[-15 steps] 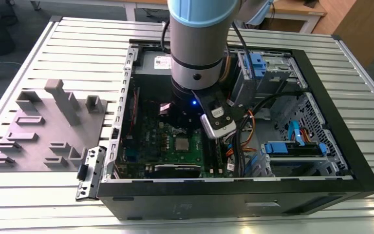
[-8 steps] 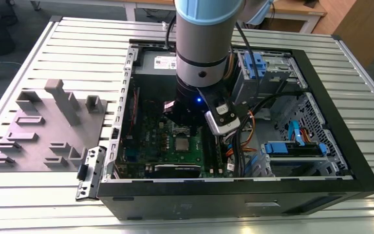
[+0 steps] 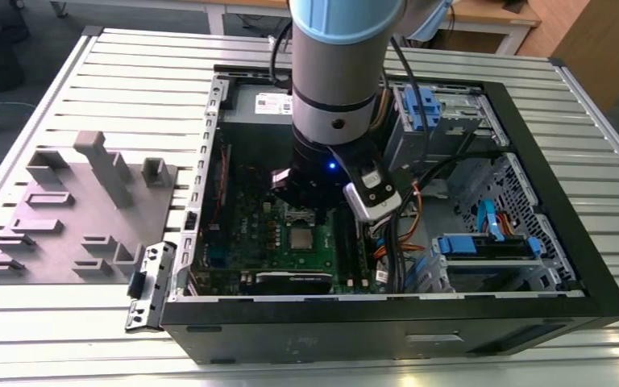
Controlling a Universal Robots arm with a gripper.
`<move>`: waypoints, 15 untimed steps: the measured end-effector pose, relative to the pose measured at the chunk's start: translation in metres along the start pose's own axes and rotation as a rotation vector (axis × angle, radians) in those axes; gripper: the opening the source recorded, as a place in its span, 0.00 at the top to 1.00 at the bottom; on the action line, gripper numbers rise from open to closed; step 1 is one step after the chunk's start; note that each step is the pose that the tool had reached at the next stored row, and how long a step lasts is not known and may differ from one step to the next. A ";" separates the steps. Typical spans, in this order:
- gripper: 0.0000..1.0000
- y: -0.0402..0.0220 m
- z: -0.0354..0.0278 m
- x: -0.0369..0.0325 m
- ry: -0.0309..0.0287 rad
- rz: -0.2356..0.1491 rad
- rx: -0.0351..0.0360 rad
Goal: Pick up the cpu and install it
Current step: 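Close the cpu cover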
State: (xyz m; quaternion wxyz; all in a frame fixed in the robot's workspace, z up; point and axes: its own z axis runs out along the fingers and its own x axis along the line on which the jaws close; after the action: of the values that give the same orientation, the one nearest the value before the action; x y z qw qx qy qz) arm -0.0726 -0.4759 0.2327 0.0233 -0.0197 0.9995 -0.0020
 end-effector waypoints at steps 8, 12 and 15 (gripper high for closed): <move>0.89 0.0001 0.0018 0.0000 -0.0006 -0.121 -0.0057; 0.89 0.0000 0.0021 0.0000 -0.0009 -0.180 -0.0084; 0.89 0.0001 0.0022 0.0001 -0.0011 -0.221 -0.0103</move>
State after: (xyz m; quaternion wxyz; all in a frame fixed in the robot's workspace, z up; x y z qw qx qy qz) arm -0.0726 -0.4759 0.2305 0.0234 -0.1300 0.9912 0.0006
